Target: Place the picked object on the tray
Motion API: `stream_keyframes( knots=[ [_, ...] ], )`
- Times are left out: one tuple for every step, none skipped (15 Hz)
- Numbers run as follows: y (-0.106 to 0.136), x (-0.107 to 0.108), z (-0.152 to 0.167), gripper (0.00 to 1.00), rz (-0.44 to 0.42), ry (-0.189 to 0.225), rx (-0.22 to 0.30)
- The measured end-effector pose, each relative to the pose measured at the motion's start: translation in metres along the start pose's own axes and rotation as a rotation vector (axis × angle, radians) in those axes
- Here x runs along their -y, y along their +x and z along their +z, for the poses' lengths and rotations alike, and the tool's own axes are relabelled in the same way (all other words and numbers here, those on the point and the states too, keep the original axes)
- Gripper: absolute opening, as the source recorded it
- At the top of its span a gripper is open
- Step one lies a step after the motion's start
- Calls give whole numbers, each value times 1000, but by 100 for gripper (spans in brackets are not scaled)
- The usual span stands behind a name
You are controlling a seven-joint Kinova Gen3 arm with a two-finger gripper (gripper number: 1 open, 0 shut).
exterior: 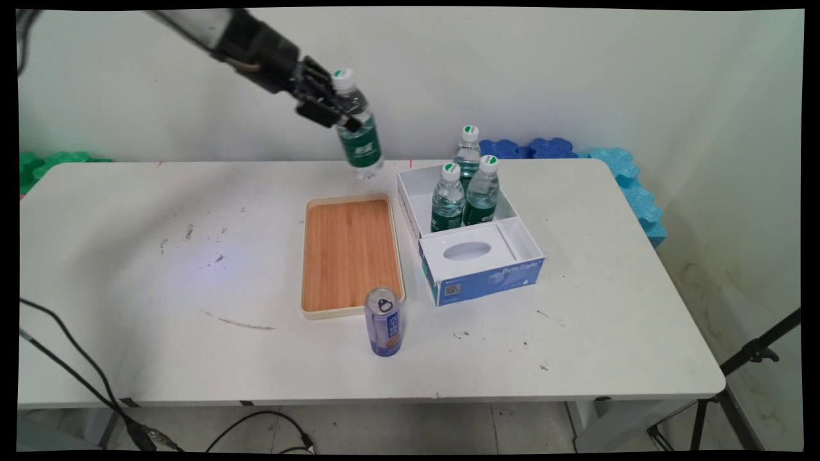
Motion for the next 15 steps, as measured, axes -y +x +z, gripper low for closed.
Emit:
stream_keyframes(
  knots=[
    [-10, -5, -8, 0, -1, -10, -5],
    [-19, -12, -14, 0, -3, -21, -7],
    [-28, -19, -17, 0, -2, -31, -8],
    [-36, -27, -18, 0, -1, -44, -8],
    [-44, -36, -18, 0, 1, -58, -8],
    [-49, -43, -16, 0, 4, -69, -7],
    [-54, -51, -14, 0, 7, -81, -11],
    [-58, -58, -11, 0, 11, -92, -16],
    [-59, -62, -7, 0, 15, -99, -21],
    [-60, -64, -4, 0, 18, -102, -23],
    [-61, -67, 1, 0, 21, -107, -26],
    [-62, -69, 7, 0, 25, -110, -28],
    [-63, -71, 14, 0, 29, -113, -28],
    [-64, -72, 20, 0, 30, -113, -27],
    [-65, -73, 27, 0, 32, -115, -25]
  ],
)
